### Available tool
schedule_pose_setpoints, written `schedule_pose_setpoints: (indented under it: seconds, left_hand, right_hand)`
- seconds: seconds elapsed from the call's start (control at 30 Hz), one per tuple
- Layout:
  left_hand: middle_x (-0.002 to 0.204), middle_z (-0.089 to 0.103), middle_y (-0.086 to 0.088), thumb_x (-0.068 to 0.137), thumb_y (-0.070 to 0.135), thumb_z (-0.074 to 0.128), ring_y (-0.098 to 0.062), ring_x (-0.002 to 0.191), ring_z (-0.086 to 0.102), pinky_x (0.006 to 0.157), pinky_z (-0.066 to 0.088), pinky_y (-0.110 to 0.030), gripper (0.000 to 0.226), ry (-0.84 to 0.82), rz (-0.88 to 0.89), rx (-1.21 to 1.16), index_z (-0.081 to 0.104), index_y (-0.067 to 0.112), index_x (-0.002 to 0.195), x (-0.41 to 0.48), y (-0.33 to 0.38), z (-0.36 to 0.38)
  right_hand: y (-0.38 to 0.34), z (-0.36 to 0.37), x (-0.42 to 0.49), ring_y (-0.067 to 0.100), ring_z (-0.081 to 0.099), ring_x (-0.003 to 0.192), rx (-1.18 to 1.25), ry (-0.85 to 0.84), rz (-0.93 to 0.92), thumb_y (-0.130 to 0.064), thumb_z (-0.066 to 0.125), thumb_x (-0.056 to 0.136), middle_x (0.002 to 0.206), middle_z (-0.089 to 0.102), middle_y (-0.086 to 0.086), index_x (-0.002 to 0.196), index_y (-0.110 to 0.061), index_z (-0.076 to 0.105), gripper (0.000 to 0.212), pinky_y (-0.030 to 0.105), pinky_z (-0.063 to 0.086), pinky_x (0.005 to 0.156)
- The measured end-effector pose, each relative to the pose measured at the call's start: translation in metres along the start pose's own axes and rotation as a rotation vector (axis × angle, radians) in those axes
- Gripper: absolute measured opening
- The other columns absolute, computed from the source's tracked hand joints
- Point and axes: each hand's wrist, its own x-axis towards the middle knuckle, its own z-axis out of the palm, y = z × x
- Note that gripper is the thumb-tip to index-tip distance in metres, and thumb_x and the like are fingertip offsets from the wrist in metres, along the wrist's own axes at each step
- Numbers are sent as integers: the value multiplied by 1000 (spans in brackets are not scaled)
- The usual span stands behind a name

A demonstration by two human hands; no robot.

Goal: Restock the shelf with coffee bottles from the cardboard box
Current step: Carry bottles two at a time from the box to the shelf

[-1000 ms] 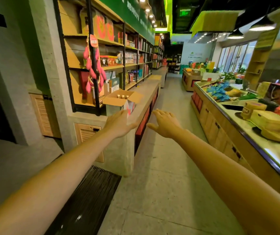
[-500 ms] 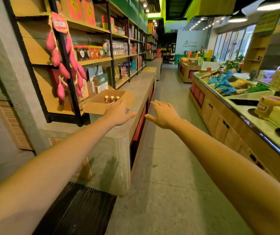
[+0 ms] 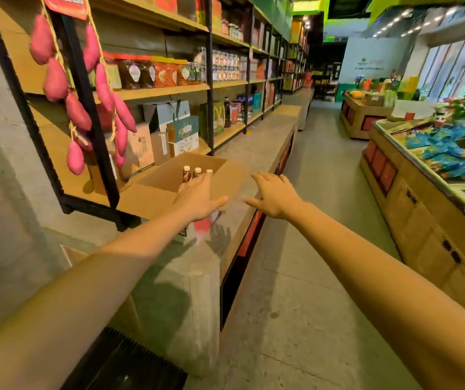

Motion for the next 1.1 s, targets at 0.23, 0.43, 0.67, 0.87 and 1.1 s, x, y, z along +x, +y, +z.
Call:
schedule_pose_setpoints:
  seconds: [0.23,0.43,0.67,0.87,1.1]
  left_hand:
    - [147,38,-10,87,46,56,-28,134,36,107,30,-42,68,7,-234,-41,32,14,141,119,-31,34]
    - [141,45,-9,87,50,53,-28,127,43,103,34,-39,61,119,-413,-88,39,17,137,184,-75,47]
    - [135,51,-4,88,41,59,-22,123,50,100,46,-44,57,224,-453,-154,39,21,138,255,-146,92]
    - [146,39,0,85,41,63,-19,134,38,109,32,-33,73,216,-679,-228,25,21,145,278,-174,145]
    - [156,18,3,87,38,62,-12,143,18,111,14,-19,88,160,-785,-210,4,19,150,286,-192,173]
  right_hand:
    - [48,38,160,31,32,137,44,-55,-166,-53,41,93,151,31,12,146,-10,25,69,44,23,112]
    - [41,74,272,27,25,142,141,-53,-292,-44,44,95,155,26,7,146,-17,27,60,44,17,116]
    - [25,126,388,27,47,124,240,-63,-406,-44,54,90,136,50,5,137,-21,41,54,47,35,109]
    - [19,169,455,25,44,127,250,-248,-505,-36,46,96,142,44,7,140,-19,36,49,42,33,110]
    - [1,228,518,23,26,142,261,-459,-854,-43,53,91,154,28,5,148,-17,26,69,40,23,117]
